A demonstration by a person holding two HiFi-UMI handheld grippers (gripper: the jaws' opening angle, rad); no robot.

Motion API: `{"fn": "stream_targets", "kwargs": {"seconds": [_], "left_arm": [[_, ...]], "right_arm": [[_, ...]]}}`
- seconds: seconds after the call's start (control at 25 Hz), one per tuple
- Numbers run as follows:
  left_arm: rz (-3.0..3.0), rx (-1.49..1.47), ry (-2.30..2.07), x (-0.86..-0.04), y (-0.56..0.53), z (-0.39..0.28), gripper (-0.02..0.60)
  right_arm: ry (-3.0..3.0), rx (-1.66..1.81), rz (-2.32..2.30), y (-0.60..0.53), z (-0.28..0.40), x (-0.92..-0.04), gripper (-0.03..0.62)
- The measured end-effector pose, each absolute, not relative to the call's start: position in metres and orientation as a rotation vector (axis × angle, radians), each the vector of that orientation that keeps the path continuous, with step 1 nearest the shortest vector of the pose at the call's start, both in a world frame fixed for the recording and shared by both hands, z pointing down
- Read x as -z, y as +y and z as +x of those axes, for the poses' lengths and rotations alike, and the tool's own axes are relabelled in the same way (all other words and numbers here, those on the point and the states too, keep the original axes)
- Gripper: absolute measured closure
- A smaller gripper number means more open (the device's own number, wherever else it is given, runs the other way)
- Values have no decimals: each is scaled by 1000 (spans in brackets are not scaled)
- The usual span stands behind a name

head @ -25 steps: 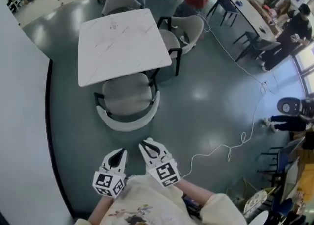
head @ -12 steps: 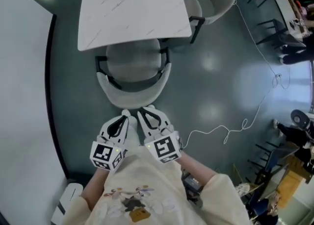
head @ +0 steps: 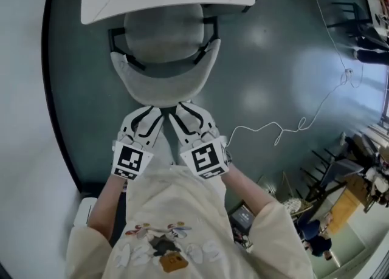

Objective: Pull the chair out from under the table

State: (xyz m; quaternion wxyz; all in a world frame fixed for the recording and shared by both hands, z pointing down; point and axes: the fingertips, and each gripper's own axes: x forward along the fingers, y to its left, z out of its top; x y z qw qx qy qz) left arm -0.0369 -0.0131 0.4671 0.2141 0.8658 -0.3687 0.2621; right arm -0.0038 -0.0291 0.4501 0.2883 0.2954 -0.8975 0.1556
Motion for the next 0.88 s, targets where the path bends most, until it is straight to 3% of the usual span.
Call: {"fn": "stream_targets", "kwargs": {"seconds": [0.28,0.88], "left_arm": [[2503,-983,-772,-522,6,-29,394],[2658,-1157,-586,-578,9,-18,391]], "right_arm": [[-2350,-283,618,-18,-8,-499,448],[-2313,37,196,-2,-13,-574,441]]}}
